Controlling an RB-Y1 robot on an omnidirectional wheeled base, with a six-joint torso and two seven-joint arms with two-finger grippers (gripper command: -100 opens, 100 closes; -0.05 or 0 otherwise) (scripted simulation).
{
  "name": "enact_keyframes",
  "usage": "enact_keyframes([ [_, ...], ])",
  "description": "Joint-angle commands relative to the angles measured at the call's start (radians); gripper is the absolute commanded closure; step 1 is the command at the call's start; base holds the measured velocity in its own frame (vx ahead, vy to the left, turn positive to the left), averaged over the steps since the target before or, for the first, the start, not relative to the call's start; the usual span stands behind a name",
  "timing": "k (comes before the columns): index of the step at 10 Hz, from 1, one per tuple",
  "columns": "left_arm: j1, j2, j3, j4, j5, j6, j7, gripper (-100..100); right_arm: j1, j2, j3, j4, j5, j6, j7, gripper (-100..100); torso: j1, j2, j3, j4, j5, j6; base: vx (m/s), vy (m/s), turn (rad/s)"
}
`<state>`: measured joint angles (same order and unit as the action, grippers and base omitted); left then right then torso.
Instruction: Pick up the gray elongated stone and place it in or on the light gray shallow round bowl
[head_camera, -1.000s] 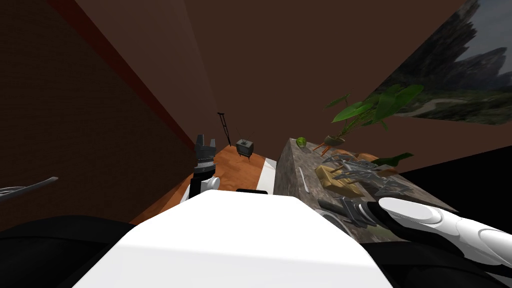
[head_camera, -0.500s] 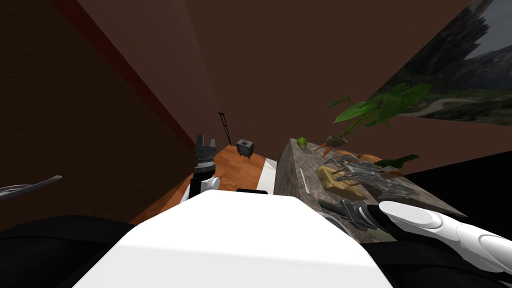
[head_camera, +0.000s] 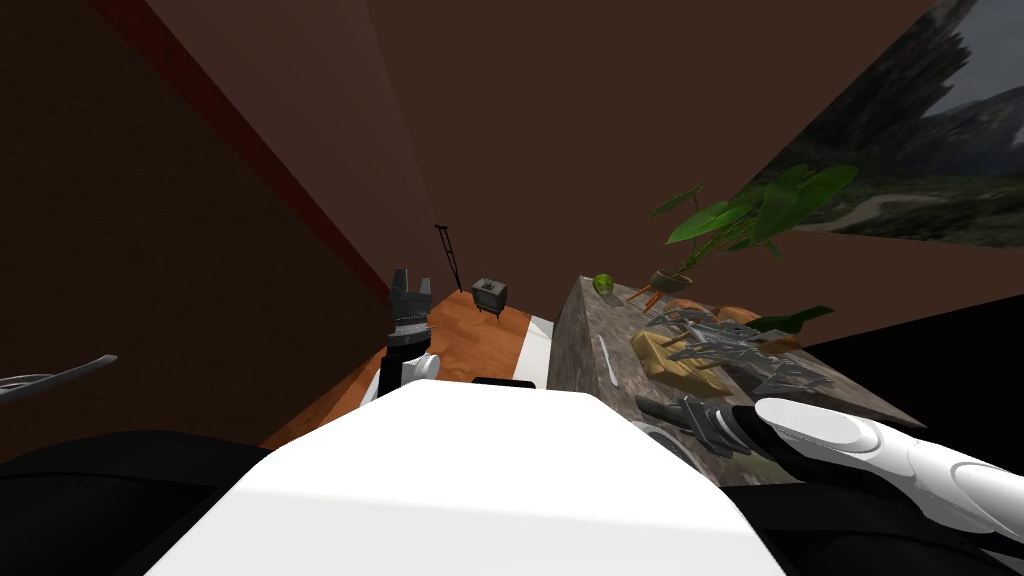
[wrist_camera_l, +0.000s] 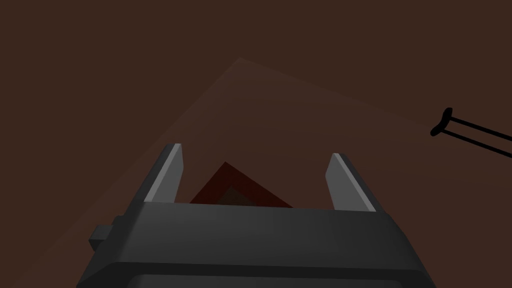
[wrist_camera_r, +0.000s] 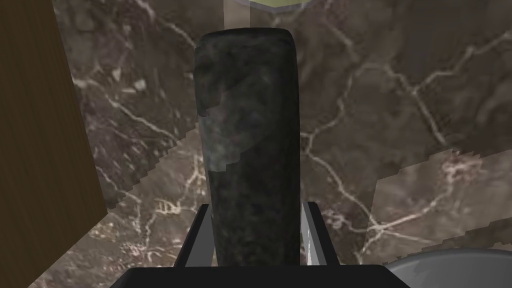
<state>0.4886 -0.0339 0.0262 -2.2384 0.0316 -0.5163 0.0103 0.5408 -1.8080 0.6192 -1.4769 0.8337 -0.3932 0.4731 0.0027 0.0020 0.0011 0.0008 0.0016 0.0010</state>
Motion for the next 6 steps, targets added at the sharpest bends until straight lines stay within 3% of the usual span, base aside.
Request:
enact_keyframes([
  [1,0.0,0.0,0.0,0.0,0.0,0.0,0.0,0,0.006,-0.032,-0.014,-0.008,-0.028,-0.016,0.007,100,0.0,0.0,0.0,0.0,0.0,0.0,-0.026,0.018,-0.074],
  [2,0.0,0.0,0.0,0.0,0.0,0.0,0.0,0,0.001,-0.058,-0.019,-0.02,-0.035,-0.026,0.001,100,0.001,0.001,0.0,0.0,0.001,0.0,-0.025,0.015,-0.082],
  [3,0.0,0.0,0.0,0.0,0.0,0.0,0.0,0,0.005,-0.043,-0.018,-0.01,-0.035,-0.021,0.009,100,0.002,0.001,0.001,0.0,0.001,0.0,-0.011,0.006,-0.016],
  [4,0.0,0.0,0.0,0.0,0.0,0.0,0.0,0,0.004,-0.045,-0.019,-0.01,-0.036,-0.025,0.009,0,0.001,0.0,0.0,0.0,0.0,0.0,0.0,0.0,0.0],
  [5,0.0,0.0,0.0,0.0,0.0,0.0,0.0,0,0.005,-0.079,-0.026,0.003,-0.035,-0.035,0.006,100,0.001,0.0,0.0,0.0,0.0,0.0,-0.026,0.003,-0.017],
  [6,0.0,0.0,0.0,0.0,0.0,0.0,0.0,0,0.005,-0.101,-0.032,0.01,-0.033,-0.044,0.004,100,0.0,0.0,0.0,0.0,0.002,0.0,-0.056,0.007,-0.011],
])
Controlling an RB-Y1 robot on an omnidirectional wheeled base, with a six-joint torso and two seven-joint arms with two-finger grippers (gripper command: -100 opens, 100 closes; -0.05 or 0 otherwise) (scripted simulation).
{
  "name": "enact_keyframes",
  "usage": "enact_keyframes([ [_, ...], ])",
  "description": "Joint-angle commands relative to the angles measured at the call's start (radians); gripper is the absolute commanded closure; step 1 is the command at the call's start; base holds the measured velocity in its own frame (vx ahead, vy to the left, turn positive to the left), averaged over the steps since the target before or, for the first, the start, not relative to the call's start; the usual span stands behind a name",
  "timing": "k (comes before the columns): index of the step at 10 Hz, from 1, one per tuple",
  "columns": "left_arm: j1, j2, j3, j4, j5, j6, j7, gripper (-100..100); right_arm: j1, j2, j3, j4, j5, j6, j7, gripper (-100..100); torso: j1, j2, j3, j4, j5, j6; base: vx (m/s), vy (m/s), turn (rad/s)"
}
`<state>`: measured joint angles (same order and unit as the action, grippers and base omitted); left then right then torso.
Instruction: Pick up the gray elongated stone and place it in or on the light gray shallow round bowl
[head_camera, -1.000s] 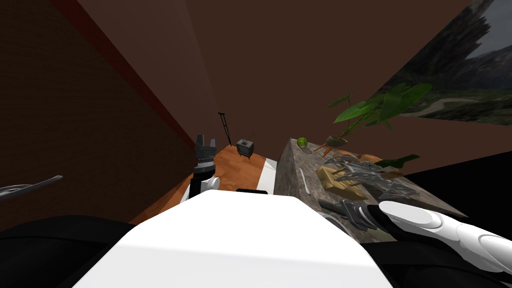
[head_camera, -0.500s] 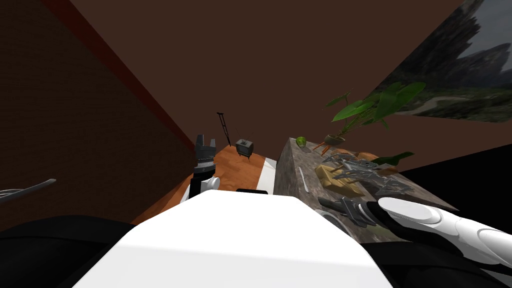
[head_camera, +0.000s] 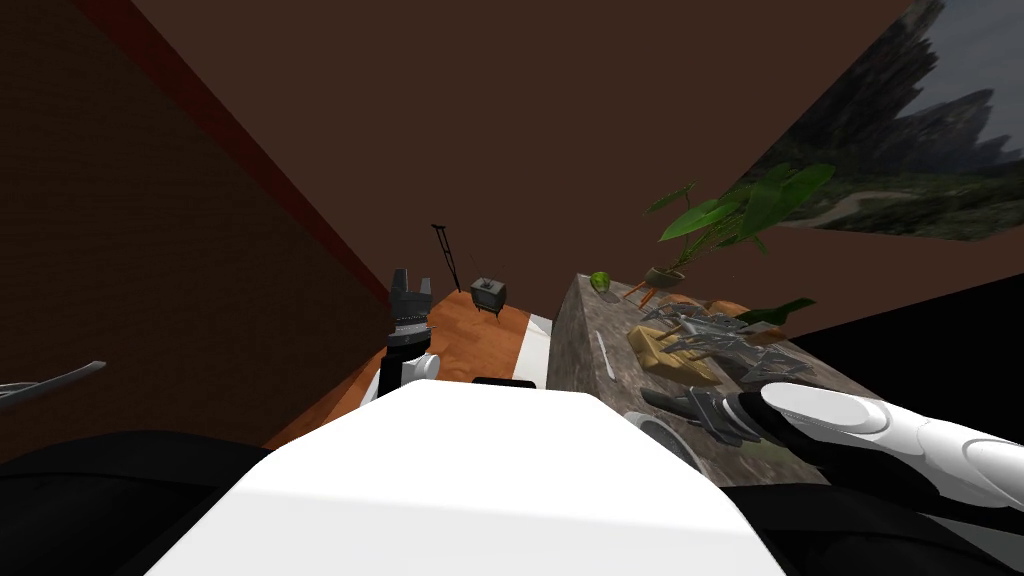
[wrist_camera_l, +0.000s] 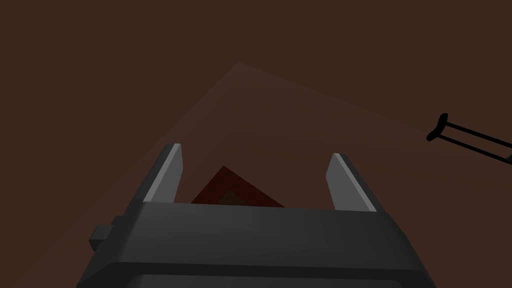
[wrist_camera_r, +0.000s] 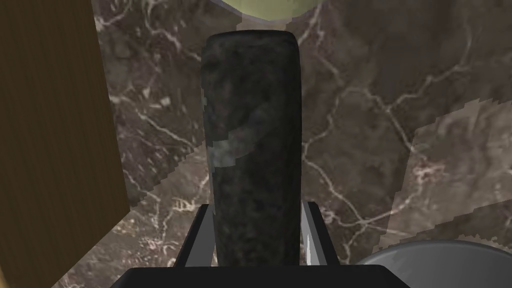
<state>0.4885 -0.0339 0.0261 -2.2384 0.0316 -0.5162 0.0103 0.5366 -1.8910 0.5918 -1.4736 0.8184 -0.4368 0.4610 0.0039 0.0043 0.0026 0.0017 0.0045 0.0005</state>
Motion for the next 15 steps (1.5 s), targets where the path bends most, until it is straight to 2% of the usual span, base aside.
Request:
enact_keyframes([
  [1,0.0,0.0,0.0,0.0,0.0,0.0,0.0,0,0.01,-0.041,-0.011,0.013,-0.017,-0.011,0.014,100,0.0,0.0,0.0,0.0,0.0,0.0,-0.067,0.017,0.0],
  [2,0.0,0.0,0.0,0.0,0.0,0.0,0.0,0,0.01,-0.041,-0.011,0.013,-0.017,-0.011,0.014,100,0.001,0.001,0.001,0.0,0.0,0.0,-0.041,0.012,0.005],
  [8,0.0,0.0,0.0,0.0,0.0,0.0,0.0,0,0.027,-0.156,-0.058,0.02,0.0,-0.091,0.006,100,0.006,0.0,0.0,-0.001,0.002,-0.002,-0.056,0.034,0.033],
  [9,0.0,0.0,0.0,0.0,0.0,0.0,0.0,0,0.033,-0.188,-0.071,0.014,0.007,-0.118,0.005,100,0.006,0.0,0.0,-0.001,0.003,-0.003,-0.076,0.061,0.057],
  [11,0.0,0.0,0.0,0.0,0.0,0.0,0.0,0,0.037,-0.218,-0.082,0.006,0.013,-0.142,0.003,100,0.01,0.001,0.0,-0.001,0.004,-0.003,-0.066,0.071,0.036],
  [15,0.0,0.0,0.0,0.0,0.0,0.0,0.0,0,0.034,-0.311,-0.102,-0.033,0.017,-0.201,-0.002,100,0.01,0.001,0.0,-0.001,0.005,-0.001,-0.064,0.06,-0.038],
])
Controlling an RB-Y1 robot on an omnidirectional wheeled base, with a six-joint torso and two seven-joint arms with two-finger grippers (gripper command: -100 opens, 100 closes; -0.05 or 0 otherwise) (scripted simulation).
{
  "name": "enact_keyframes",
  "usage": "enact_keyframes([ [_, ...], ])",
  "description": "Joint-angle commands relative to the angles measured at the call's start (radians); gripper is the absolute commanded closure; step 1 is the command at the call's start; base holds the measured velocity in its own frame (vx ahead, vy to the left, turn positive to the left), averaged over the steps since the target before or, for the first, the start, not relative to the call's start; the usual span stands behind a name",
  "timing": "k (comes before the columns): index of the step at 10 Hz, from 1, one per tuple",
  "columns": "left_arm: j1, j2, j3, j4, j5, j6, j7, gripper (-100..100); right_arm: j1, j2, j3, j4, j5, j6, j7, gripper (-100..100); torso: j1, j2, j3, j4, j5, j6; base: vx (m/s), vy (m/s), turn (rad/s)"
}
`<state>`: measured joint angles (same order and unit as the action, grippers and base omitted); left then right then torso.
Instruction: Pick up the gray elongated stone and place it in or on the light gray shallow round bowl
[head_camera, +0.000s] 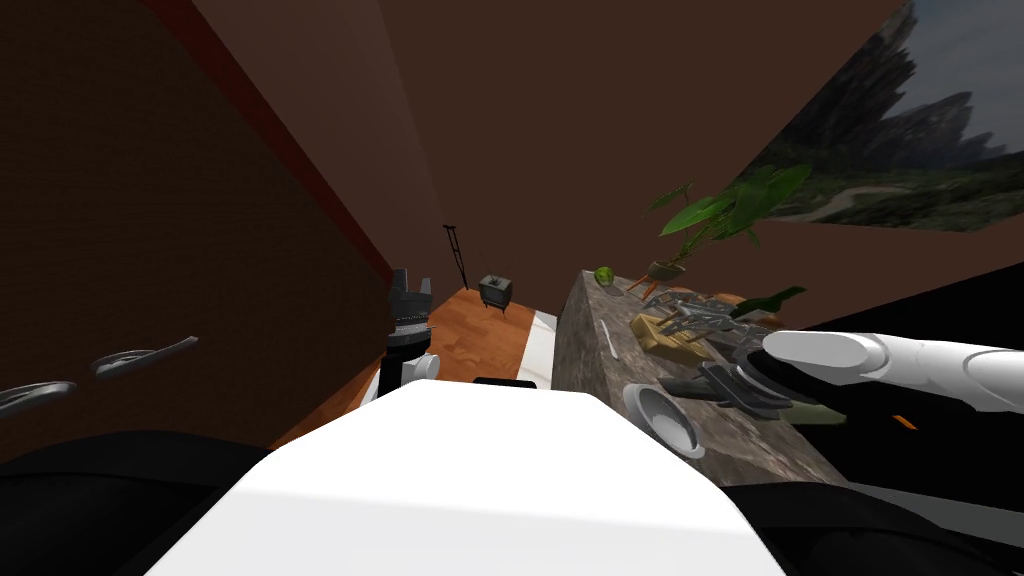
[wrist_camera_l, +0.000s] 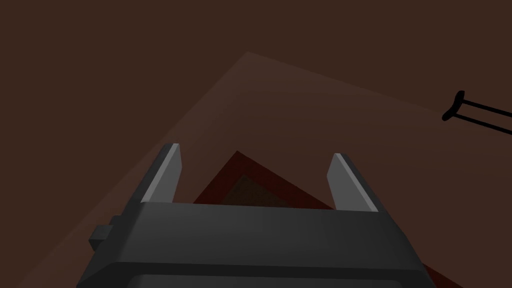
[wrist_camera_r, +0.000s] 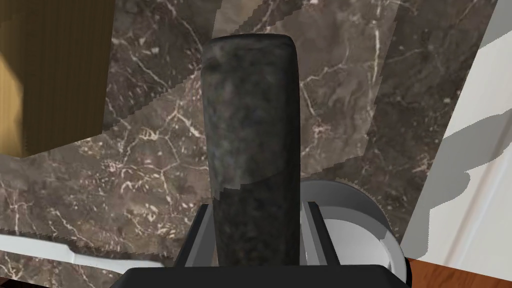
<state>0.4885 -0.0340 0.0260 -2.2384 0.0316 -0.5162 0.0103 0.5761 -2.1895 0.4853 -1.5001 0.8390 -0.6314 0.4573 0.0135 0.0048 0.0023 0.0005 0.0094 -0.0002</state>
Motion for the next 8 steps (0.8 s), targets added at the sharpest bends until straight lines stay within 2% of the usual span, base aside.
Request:
enact_keyframes([
  [1,0.0,0.0,0.0,0.0,0.0,0.0,0.0,0,-0.01,-0.034,-0.001,-0.02,-0.006,-0.02,0.0,100,0.0,0.0,0.0,0.0,0.0,0.0,-0.048,0.038,-0.082],
  [2,0.0,0.0,0.0,0.0,0.0,0.0,0.0,0,-0.028,-0.043,-0.002,-0.049,-0.025,-0.026,-0.003,100,0.0,0.0,0.0,0.0,0.0,0.0,-0.054,0.053,-0.154],
  [3,0.0,0.0,0.0,0.0,0.0,0.0,0.0,0,-0.049,-0.033,0.006,-0.075,-0.05,-0.016,-0.006,100,0.001,0.0,0.0,0.0,0.0,0.001,-0.041,0.064,-0.191],
  [5,0.0,0.0,0.0,0.0,0.0,0.0,0.0,0,-0.057,-0.028,0.01,-0.085,-0.06,-0.01,-0.008,100,0.001,-0.001,0.0,0.0,0.0,0.002,-0.003,0.045,-0.117],
  [8,0.0,0.0,0.0,0.0,0.0,0.0,0.0,0,-0.1,0.0,0.033,-0.138,-0.113,0.023,-0.015,100,-0.001,-0.004,-0.002,0.0,0.0,0.003,0.019,0.035,-0.131],
])
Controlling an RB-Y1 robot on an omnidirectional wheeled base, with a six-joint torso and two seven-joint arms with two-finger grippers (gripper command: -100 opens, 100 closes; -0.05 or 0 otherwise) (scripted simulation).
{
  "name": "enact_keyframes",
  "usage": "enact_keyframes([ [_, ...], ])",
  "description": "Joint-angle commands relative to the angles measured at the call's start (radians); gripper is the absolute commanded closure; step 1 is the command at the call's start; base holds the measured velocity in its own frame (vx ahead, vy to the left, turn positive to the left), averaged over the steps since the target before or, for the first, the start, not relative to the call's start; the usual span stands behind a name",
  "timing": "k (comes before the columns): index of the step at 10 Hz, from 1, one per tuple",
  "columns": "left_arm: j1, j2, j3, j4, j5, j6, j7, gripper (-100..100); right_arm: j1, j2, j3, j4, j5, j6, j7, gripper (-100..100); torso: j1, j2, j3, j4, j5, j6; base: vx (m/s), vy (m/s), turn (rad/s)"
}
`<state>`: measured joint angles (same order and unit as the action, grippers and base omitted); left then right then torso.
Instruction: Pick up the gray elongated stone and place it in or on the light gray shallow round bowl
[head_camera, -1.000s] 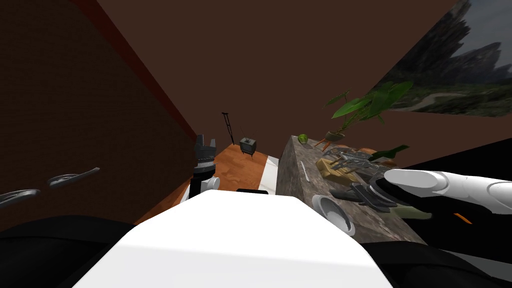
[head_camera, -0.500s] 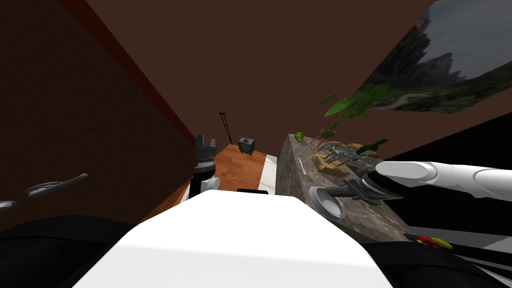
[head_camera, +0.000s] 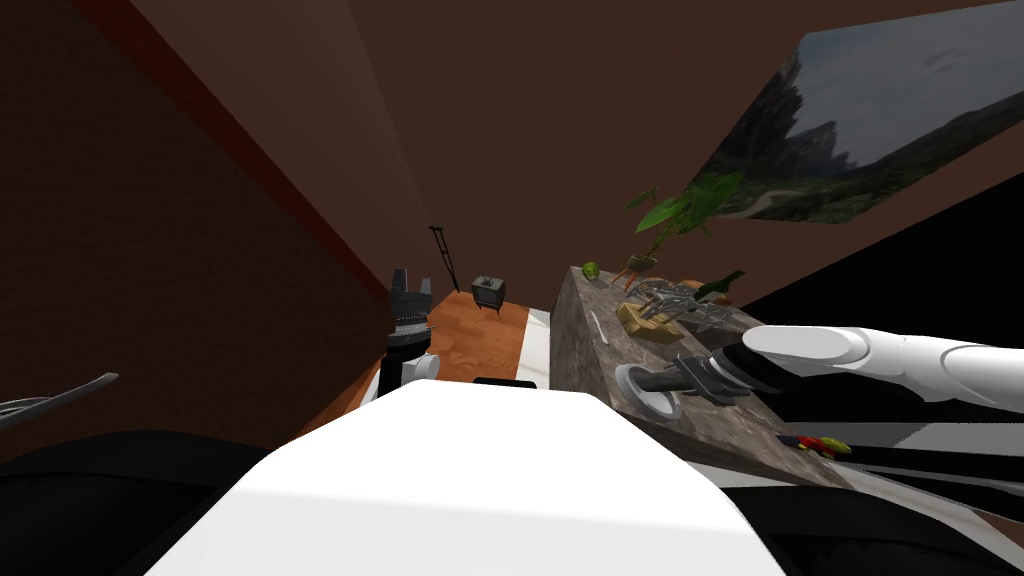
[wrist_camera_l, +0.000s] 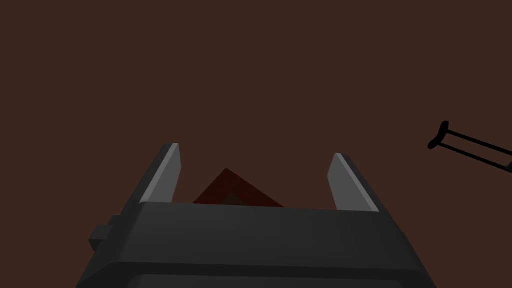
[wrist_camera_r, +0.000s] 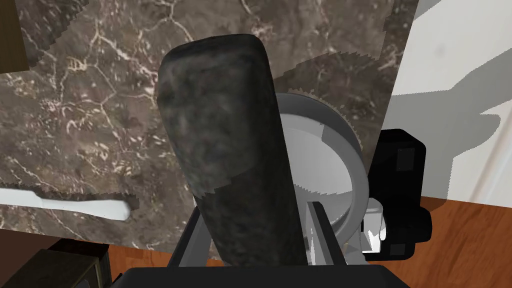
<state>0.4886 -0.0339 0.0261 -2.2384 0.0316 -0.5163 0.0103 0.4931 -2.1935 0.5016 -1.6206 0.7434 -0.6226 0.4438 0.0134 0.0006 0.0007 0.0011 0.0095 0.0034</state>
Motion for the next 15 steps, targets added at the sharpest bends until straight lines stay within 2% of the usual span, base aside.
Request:
enact_keyframes([
  [1,0.0,0.0,0.0,0.0,0.0,0.0,0.0,0,-0.031,0.013,0.025,-0.034,-0.034,0.026,-0.004,100,0.0,0.0,0.0,0.0,0.0,0.0,0.018,0.059,-0.152],
  [2,0.0,0.0,0.0,0.0,0.0,0.0,0.0,0,-0.041,0.022,0.031,-0.046,-0.047,0.035,-0.006,100,0.001,0.0,0.0,0.0,0.0,0.001,0.021,0.051,-0.156],
  [3,0.0,0.0,0.0,0.0,0.0,0.0,0.0,0,-0.029,0.016,0.016,-0.033,-0.033,0.02,-0.005,100,0.001,0.001,0.001,0.001,0.0,0.002,0.009,0.025,-0.034],
  [4,0.0,0.0,0.0,0.0,0.0,0.0,0.0,0,-0.029,0.018,0.017,-0.036,-0.035,0.023,-0.007,-100,-0.001,0.001,0.001,0.001,0.001,0.001,0.0,0.006,0.004],
  [8,0.0,0.0,0.0,0.0,0.0,0.0,0.0,0,-0.029,0.018,0.017,-0.036,-0.035,0.023,-0.007,-100,-0.003,0.001,0.001,0.001,0.0,0.001,0.0,0.0,0.0],
  [9,0.0,0.0,0.0,0.0,0.0,0.0,0.0,0,-0.029,0.018,0.017,-0.036,-0.035,0.023,-0.007,0,-0.003,0.001,0.001,0.001,0.0,0.001,0.0,0.0,0.0],
  [10,0.0,0.0,0.0,0.0,0.0,0.0,0.0,0,-0.049,-0.016,0.007,-0.049,-0.053,-0.005,-0.013,-100,-0.003,0.001,0.001,0.001,0.0,0.001,-0.005,-0.03,-0.074],
  [14,0.0,0.0,0.0,0.0,0.0,0.0,0.0,0,-0.09,-0.083,-0.013,-0.075,-0.09,-0.061,-0.026,-100,-0.006,0.002,0.002,0.001,0.0,0.001,-0.008,-0.05,-0.055],
  [15,0.0,0.0,0.0,0.0,0.0,0.0,0.0,0,-0.09,-0.076,0.0,-0.077,-0.086,-0.045,-0.025,-100,-0.006,0.002,0.002,0.001,0.0,0.001,-0.002,-0.02,-0.008],
])
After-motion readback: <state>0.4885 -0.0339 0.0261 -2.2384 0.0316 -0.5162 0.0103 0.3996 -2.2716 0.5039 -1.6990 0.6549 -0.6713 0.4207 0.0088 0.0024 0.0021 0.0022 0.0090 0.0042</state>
